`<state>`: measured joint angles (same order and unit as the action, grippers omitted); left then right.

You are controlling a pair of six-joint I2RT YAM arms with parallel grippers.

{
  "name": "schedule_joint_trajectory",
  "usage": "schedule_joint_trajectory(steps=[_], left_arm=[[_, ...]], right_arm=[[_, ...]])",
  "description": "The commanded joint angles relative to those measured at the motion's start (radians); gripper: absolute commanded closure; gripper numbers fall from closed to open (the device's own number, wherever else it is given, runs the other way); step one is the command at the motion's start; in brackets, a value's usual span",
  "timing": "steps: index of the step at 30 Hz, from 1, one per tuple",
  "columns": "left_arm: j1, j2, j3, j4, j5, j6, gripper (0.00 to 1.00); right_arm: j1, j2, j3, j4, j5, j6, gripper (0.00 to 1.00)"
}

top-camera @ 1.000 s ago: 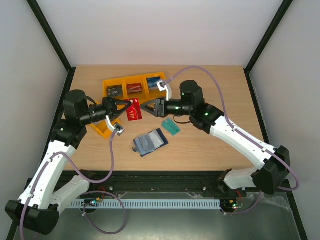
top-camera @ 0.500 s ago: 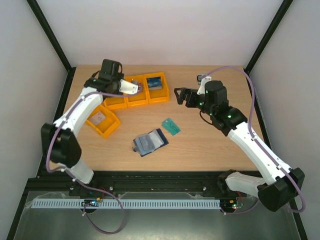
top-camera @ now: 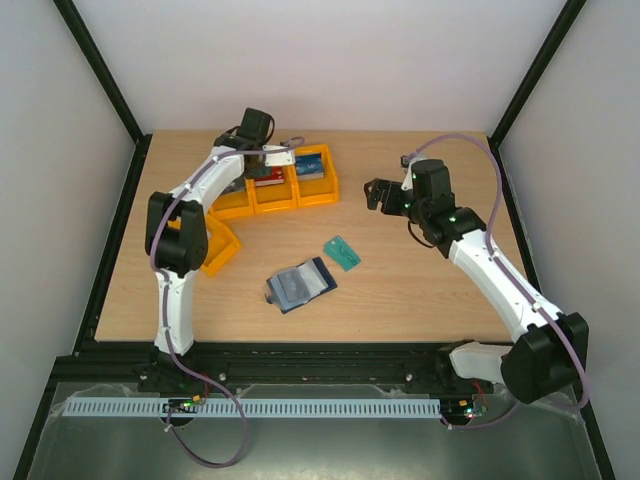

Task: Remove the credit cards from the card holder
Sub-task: Place the credit card in the storage box.

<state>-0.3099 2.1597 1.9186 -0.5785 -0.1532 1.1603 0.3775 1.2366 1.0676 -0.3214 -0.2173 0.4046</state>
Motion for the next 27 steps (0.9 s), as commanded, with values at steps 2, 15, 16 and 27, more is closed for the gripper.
schedule_joint_trajectory(steps=[2,15,16,27], left_arm=[[-0.011,0.062,0.022,-0.004,-0.115,-0.052,0.98],[-0.028,0.140,-0.058,0.204,-0.334,-0.068,0.98],[-0.028,0.144,-0.058,0.208,-0.334,-0.069,0.98],[-0.025,0.182,-0.059,0.252,-0.366,-0.053,0.88]], right_arm=[[-0.029,0.035,-0.004,-0.002,-0.022,-0.033,0.01],[-0.045,0.080,-0.002,0.027,-0.089,-0.034,0.01],[-0.045,0.075,-0.004,0.027,-0.088,-0.035,0.01],[-0.048,0.058,-0.006,0.024,-0.121,-0.039,0.01]])
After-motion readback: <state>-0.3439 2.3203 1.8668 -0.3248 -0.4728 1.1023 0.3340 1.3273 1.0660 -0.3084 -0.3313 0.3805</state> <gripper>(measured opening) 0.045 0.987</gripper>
